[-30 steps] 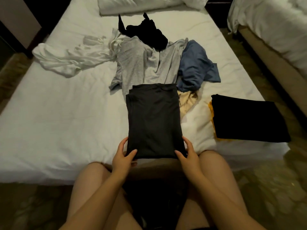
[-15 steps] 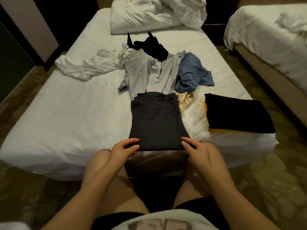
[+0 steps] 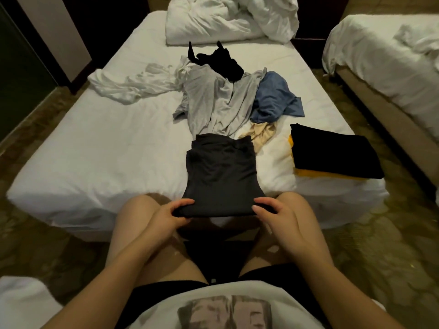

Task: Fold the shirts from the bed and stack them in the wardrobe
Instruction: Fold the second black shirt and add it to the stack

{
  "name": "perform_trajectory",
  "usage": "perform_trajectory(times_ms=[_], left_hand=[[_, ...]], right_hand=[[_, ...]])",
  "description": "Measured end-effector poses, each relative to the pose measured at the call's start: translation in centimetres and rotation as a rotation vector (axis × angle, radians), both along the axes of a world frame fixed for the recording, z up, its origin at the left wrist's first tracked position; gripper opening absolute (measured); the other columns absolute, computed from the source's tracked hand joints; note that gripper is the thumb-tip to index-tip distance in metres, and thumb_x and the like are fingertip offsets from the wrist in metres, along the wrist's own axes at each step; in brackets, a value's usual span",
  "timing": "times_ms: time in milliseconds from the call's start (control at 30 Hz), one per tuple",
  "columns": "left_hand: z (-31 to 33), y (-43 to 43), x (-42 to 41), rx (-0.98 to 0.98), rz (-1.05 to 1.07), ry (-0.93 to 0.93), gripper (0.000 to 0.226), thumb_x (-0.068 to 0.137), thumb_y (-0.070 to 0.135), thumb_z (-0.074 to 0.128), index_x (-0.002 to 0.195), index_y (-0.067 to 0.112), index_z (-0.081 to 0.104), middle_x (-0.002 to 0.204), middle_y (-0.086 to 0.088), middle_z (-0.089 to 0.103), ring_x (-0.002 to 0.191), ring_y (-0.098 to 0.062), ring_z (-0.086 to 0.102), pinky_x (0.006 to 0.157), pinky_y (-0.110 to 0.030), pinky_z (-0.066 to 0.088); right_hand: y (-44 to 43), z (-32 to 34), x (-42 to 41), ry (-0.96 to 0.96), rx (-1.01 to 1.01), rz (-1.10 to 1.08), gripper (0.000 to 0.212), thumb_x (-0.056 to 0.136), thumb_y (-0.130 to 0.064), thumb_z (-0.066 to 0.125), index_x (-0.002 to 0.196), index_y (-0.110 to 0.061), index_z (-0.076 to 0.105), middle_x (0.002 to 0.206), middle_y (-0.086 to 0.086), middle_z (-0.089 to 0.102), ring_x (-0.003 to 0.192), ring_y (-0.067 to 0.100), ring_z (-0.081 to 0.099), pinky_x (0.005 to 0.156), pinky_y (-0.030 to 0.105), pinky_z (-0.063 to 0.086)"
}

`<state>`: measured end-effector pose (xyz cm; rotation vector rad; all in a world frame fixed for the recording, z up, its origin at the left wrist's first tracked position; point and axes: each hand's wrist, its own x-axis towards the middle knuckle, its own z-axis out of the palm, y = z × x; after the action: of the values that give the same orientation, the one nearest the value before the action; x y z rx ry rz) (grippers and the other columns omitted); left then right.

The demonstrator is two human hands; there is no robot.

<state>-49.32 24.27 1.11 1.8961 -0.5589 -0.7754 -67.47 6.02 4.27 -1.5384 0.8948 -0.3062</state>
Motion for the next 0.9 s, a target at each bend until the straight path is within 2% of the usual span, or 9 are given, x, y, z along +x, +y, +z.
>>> perform_trajectory(times_ms=[100,200,267,333,400,533,700,800,900], left_hand=[[0.3,-2.0,1.7,-0.017,0.092,-0.105,0.036,0.079,-0.011,0.063,0.106,0.013,0.063,0.105,-0.005,0.063,0.099,-0.018,0.058,0.074,-0.004,0.045],[1.0,-4.4,3.9,0.013,0.108,-0.204,0.034,0.077,-0.002,0.069,0.106,0.014,0.064,0.099,-0.003,0.063,0.094,-0.016,0.057,0.077,-0.015,0.045],[1.1,-6.0,5.5,0.041,0.109,-0.225,0.030,0.078,0.000,0.069,0.101,0.019,0.064,0.096,-0.003,0.064,0.088,-0.015,0.059,0.074,-0.017,0.046],[1.2,-7.9,7.1,0.015,0.167,-0.185,0.019,0.084,0.005,0.064,0.092,0.022,0.062,0.087,-0.005,0.065,0.077,-0.018,0.062,0.062,-0.015,0.051],[1.2,-10.0,8.8,0.061,0.241,-0.279,0.005,0.089,0.020,0.060,0.092,0.021,0.064,0.081,0.000,0.064,0.077,-0.019,0.061,0.059,-0.018,0.047],[-0.1,-14.2,12.5,0.180,0.292,-0.443,0.027,0.091,0.036,0.054,0.097,0.013,0.067,0.091,-0.003,0.062,0.082,-0.019,0.055,0.067,-0.026,0.035],[-3.3,-18.0,15.7,0.249,0.331,-0.414,0.036,0.091,0.036,0.055,0.104,0.002,0.063,0.110,-0.013,0.050,0.099,-0.025,0.051,0.084,-0.023,0.035],[-5.4,-18.8,15.9,0.243,0.338,-0.371,0.036,0.094,0.035,0.051,0.107,0.003,0.061,0.115,-0.014,0.050,0.103,-0.026,0.051,0.087,-0.023,0.034],[-6.7,-18.9,16.0,0.248,0.315,-0.396,0.033,0.096,0.036,0.047,0.101,0.005,0.060,0.105,-0.015,0.058,0.097,-0.028,0.054,0.081,-0.028,0.037]], right_hand=[[-1.1,1.6,0.7,0.022,-0.063,0.102,0.033,0.085,-0.007,0.066,0.117,-0.011,0.058,0.094,0.003,0.062,0.074,0.001,0.056,0.054,0.001,0.040],[-2.9,2.2,2.6,0.067,-0.136,0.142,0.037,0.086,-0.004,0.064,0.120,-0.014,0.054,0.099,0.005,0.061,0.073,-0.004,0.053,0.055,-0.001,0.038],[-4.8,1.2,4.7,0.079,-0.214,0.092,0.026,0.087,-0.006,0.062,0.111,-0.016,0.060,0.095,0.001,0.061,0.082,0.003,0.057,0.062,0.004,0.040],[-7.1,-0.5,7.2,0.084,-0.291,0.011,0.013,0.088,-0.013,0.063,0.097,-0.022,0.063,0.090,-0.002,0.063,0.093,0.018,0.061,0.072,0.016,0.044],[-9.5,-1.6,10.2,0.115,-0.379,-0.044,0.004,0.088,-0.023,0.063,0.092,-0.024,0.062,0.092,-0.001,0.060,0.092,0.018,0.058,0.075,0.025,0.045],[-13.8,-3.2,16.1,0.246,-0.450,-0.114,0.028,0.087,-0.037,0.061,0.100,-0.011,0.064,0.098,0.004,0.048,0.097,0.023,0.051,0.084,0.032,0.043],[-16.3,-7.0,19.7,0.361,-0.380,-0.201,0.043,0.088,-0.044,0.056,0.114,-0.010,0.061,0.117,0.011,0.050,0.110,0.028,0.049,0.097,0.038,0.041],[-16.3,-9.0,20.2,0.399,-0.393,-0.230,0.044,0.090,-0.045,0.053,0.117,-0.011,0.058,0.118,0.008,0.050,0.108,0.025,0.052,0.092,0.033,0.042],[-16.1,-9.9,20.2,0.430,-0.497,-0.234,0.040,0.091,-0.045,0.051,0.112,-0.011,0.057,0.113,0.006,0.054,0.104,0.022,0.052,0.082,0.028,0.038]])
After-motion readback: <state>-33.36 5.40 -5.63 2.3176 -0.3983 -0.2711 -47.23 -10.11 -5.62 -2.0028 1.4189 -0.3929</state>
